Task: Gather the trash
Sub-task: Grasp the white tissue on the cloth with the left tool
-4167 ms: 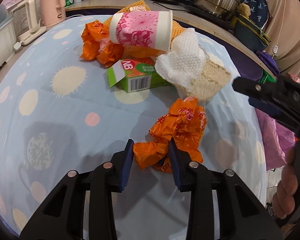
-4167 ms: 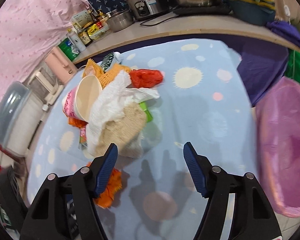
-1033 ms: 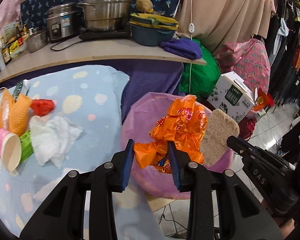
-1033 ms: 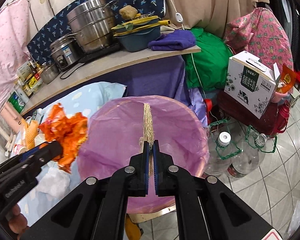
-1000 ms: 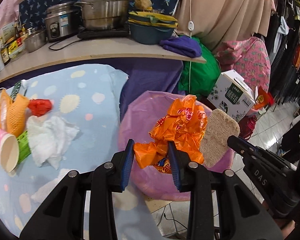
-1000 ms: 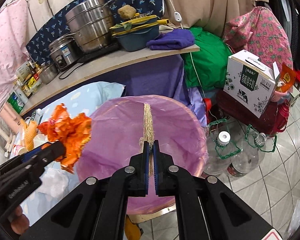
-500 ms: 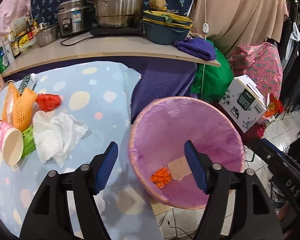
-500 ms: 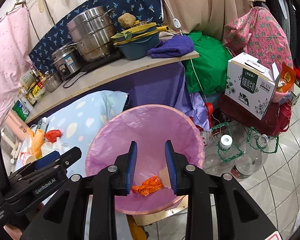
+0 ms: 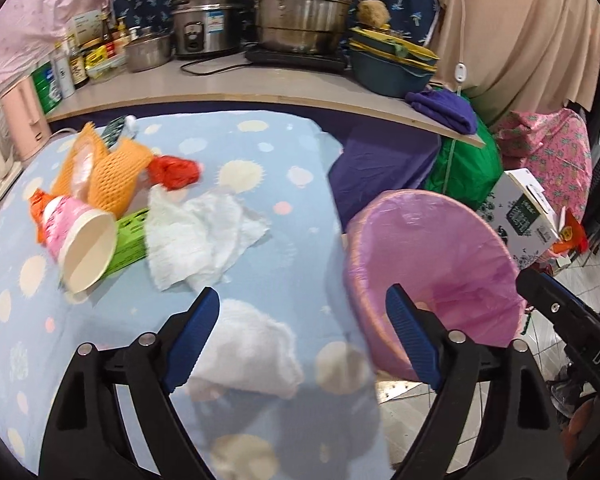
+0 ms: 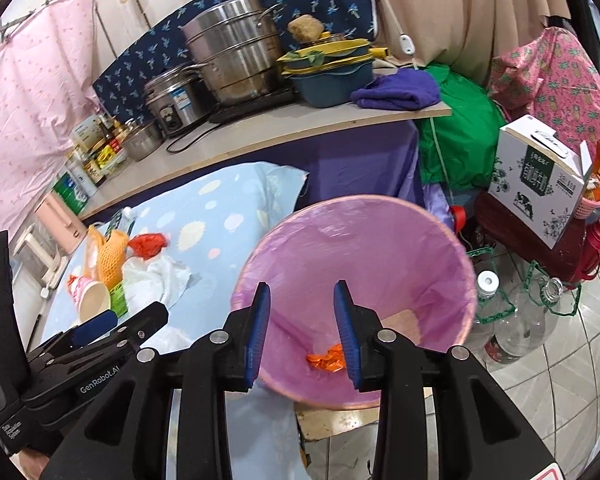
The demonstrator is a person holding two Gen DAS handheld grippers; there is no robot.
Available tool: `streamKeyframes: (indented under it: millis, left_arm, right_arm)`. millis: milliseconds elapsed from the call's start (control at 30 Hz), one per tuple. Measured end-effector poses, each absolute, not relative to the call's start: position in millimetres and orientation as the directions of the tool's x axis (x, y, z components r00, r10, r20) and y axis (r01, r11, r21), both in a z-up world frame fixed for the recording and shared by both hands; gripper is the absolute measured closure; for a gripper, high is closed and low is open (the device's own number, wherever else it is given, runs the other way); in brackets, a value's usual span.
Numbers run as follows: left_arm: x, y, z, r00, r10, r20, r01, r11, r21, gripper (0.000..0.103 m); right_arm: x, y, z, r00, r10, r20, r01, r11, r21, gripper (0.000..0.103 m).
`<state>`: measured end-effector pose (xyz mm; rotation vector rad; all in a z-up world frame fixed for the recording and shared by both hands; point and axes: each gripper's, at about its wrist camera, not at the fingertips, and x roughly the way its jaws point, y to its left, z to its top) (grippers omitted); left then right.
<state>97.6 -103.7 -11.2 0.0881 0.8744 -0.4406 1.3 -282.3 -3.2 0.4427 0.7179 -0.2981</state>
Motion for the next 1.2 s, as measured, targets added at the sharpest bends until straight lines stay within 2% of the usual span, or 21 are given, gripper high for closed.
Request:
streamKeyframes:
  millis: [400, 767, 867, 933, 967, 1000, 1033, 1100, 1200]
  left_arm:
    - [119, -15, -57, 0.532, -0.212, -0.82, 0.246, 0.965, -0.09, 0.015]
    - [135, 0, -93, 0.465, -0.264, -0.845, 0.284, 0.948, -0.14, 0.015]
    - [135, -4, -95, 0.47, -0.279, -0.838, 0.304, 0.942, -0.143, 0.028]
    - [134, -9, -93, 0.465, -0.291, -0.836, 0.329, 0.934, -0.142, 0.053]
    - [134, -12, -92, 0.459, -0.298, -0.837, 0.341, 0.929, -0.144, 0.06]
    - [132, -13, -92, 0.448, -0.308, -0.839, 0.354, 0.923, -0.15, 0.075]
    - [132, -16, -92, 0.441, -0.312, -0.842, 0.359, 0.921, -0.153, 0.086]
    - [129, -17, -90, 0.432, -0.318, -0.844, 0.367, 0.917, -0.157, 0.092]
    - [123, -14, -83, 0.437, -0.321, -0.84, 0.364, 0.917, -0.161, 0.094]
  right_arm:
    - [24, -231, -20, 0.681, -0.031, -0.731, 0.337, 0.9, 0.275, 0.071]
    - [38, -207, -35, 0.639, 0.001, -0.769, 0.31, 0.915, 0.259, 0.071]
    - [41, -203, -38, 0.631, 0.005, -0.776, 0.305, 0.918, 0.254, 0.071]
    - [43, -201, -39, 0.628, 0.007, -0.779, 0.302, 0.919, 0.252, 0.071]
    - [44, -200, -40, 0.625, 0.008, -0.78, 0.301, 0.92, 0.251, 0.071]
    - [46, -199, -41, 0.623, 0.009, -0.782, 0.3, 0.921, 0.249, 0.071]
    - [47, -199, -41, 0.621, 0.009, -0.784, 0.3, 0.921, 0.248, 0.071]
    - [49, -198, -42, 0.618, 0.012, -0.786, 0.298, 0.922, 0.249, 0.071]
    - [51, -196, -43, 0.614, 0.013, -0.789, 0.293, 0.925, 0.243, 0.071]
